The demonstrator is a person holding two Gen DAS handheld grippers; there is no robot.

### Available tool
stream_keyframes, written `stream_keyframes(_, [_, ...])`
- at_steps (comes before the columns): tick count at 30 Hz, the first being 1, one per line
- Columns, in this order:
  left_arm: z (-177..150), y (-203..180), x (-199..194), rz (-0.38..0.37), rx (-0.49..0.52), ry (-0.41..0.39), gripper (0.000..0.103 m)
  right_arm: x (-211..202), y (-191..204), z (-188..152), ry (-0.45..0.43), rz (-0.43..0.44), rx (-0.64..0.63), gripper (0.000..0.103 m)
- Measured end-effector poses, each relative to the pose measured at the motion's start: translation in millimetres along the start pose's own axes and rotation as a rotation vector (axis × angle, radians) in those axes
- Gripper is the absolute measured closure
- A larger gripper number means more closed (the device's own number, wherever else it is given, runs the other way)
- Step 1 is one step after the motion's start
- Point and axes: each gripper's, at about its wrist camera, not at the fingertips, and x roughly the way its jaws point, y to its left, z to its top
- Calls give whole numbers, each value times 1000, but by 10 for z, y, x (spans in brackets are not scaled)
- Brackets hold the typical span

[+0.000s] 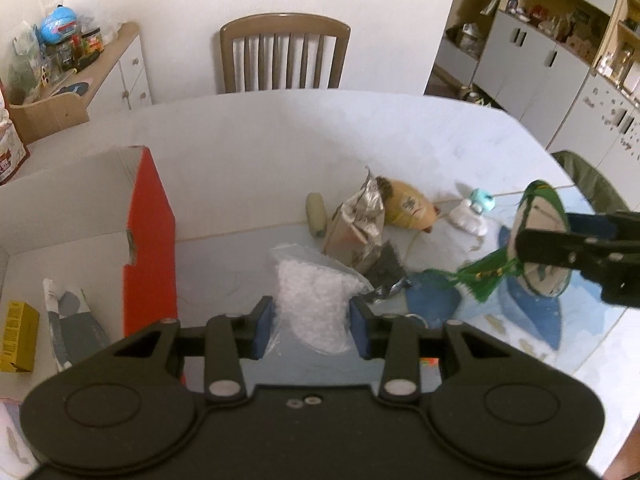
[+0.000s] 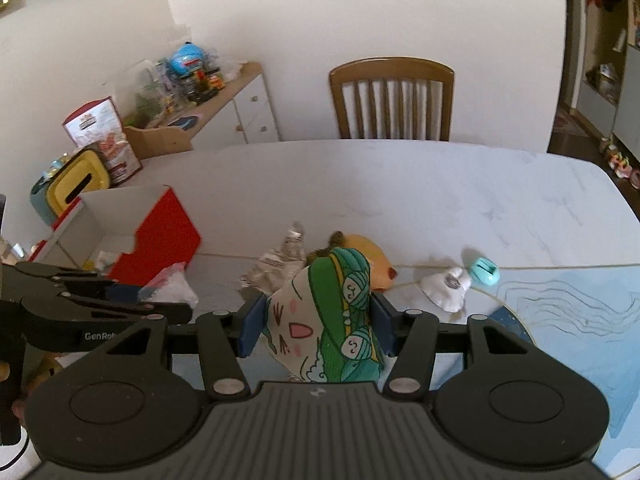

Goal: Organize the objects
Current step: 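Carry the doll pillow and tissue bag over the cardboard box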

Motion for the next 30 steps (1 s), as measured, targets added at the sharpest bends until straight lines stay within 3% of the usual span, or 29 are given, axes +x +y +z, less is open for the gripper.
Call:
stream_keyframes(13, [59, 410, -406, -5, -45, -17, 65, -159, 611, 320, 30, 62, -114, 48])
stream_keyframes(30, [213, 1401, -764, 121, -109, -72, 65, 157, 1762, 789, 16, 142, -299, 48])
